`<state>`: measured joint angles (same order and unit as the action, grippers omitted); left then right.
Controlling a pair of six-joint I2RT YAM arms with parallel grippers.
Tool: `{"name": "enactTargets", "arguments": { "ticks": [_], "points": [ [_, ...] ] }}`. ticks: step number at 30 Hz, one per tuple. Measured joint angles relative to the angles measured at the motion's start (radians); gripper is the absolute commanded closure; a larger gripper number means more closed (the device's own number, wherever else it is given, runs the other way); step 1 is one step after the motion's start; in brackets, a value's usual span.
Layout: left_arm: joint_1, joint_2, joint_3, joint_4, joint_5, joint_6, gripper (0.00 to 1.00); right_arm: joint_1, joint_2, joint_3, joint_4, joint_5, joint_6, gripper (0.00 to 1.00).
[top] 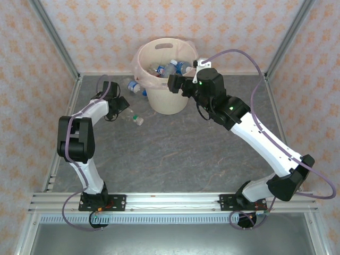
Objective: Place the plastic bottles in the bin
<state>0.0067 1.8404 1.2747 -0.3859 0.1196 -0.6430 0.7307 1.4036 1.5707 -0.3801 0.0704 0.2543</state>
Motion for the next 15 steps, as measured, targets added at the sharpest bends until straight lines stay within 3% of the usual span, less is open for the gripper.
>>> {"name": "enactTargets", "arguments": {
  "ticks": [5,15],
  "points": [
    [0.0,-0.011,0.006,-0.031,0.0,0.014,0.07,0.0,0.0,0.0,0.008,-0.017,0.0,0.0],
    [0.0,0.085,0.188,-0.121,-0.029,-0.058,0.09,0.0,-0.014,-0.068,0.037,-0.029,0.0,0.0]
  ]
}}
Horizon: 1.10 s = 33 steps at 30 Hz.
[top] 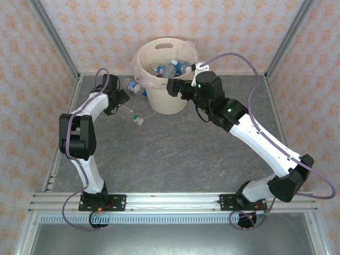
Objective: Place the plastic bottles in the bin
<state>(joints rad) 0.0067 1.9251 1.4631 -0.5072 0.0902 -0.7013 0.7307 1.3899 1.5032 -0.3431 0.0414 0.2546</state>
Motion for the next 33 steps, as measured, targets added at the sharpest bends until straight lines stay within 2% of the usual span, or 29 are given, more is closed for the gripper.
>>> {"name": "enactTargets", "arguments": {
  "ticks": [7,23,29,33],
  "points": [
    [0.0,0.125,0.112,-0.08,-0.031,-0.054,0.11,0.0,-0.055,-0.067,0.031,0.004,0.0,0.0],
    [-0.072,0.193,0.197,-0.18,-0.08,-0.076,0.12,0.0,-0.11,-0.15,0.078,0.015,-0.002,0.0],
    [-0.07,0.212,0.196,-0.186,-0.08,-0.075,0.2,0.0,-0.112,-0.15,0.085,0.016,-0.005,0.0],
    [-0.07,0.211,0.19,-0.184,-0.079,-0.062,0.32,0.0,-0.112,-0.15,0.09,0.016,-0.004,0.0]
  ]
}}
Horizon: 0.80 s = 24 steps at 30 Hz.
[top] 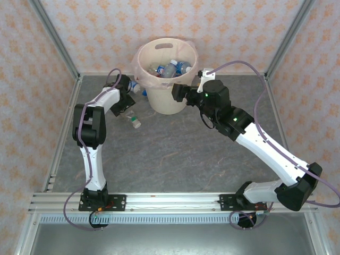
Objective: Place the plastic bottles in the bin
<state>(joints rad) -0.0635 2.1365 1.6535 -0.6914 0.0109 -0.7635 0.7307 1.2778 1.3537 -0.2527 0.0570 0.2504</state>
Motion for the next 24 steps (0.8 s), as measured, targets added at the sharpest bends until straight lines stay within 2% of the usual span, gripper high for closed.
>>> {"name": "enactTargets", "arguments": {
  "ticks": [6,11,24],
  "points": [
    [0.001,-0.007,-0.043,0.013,0.0,0.004,0.4,0.0,0.0,0.0,0.0,0.0,0.0,0.0],
    [0.003,-0.054,-0.074,0.014,0.0,0.01,0.41,0.0,0.0,0.0,0.0,0.0,0.003,0.0],
    [0.02,-0.352,-0.117,0.015,0.0,0.031,0.43,0.0,0.0,0.016,-0.026,0.008,0.011,0.0]
  ]
}}
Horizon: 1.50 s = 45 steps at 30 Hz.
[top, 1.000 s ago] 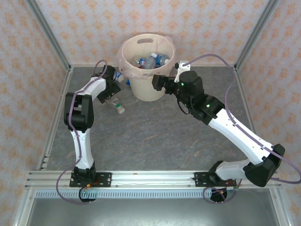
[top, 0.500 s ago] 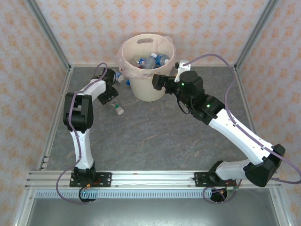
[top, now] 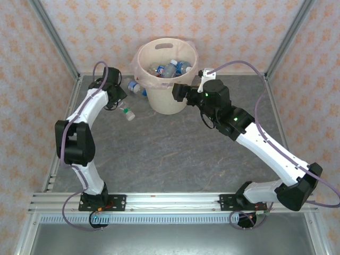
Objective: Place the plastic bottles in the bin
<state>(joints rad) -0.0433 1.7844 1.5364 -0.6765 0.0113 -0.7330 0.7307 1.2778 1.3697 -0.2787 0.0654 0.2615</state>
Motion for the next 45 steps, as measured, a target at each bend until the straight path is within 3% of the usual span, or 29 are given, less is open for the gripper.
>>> {"name": "enactTargets", "arguments": {
  "ticks": [11,18,27,45],
  "points": [
    [-0.003,-0.192,0.084,0.024,0.034,0.0,0.43,0.0,-0.005,0.066,-0.032,0.043,-0.008,0.0],
    [-0.06,-0.201,0.247,0.051,0.041,-0.003,0.43,0.0,-0.018,0.084,-0.047,0.066,-0.019,0.0],
    [-0.179,-0.05,0.523,0.096,0.052,-0.003,0.43,0.0,-0.033,0.087,-0.065,0.071,-0.023,0.0],
    [-0.28,0.193,0.681,0.174,0.051,-0.003,0.44,0.0,-0.068,0.087,-0.085,0.077,-0.015,0.0]
  ]
}}
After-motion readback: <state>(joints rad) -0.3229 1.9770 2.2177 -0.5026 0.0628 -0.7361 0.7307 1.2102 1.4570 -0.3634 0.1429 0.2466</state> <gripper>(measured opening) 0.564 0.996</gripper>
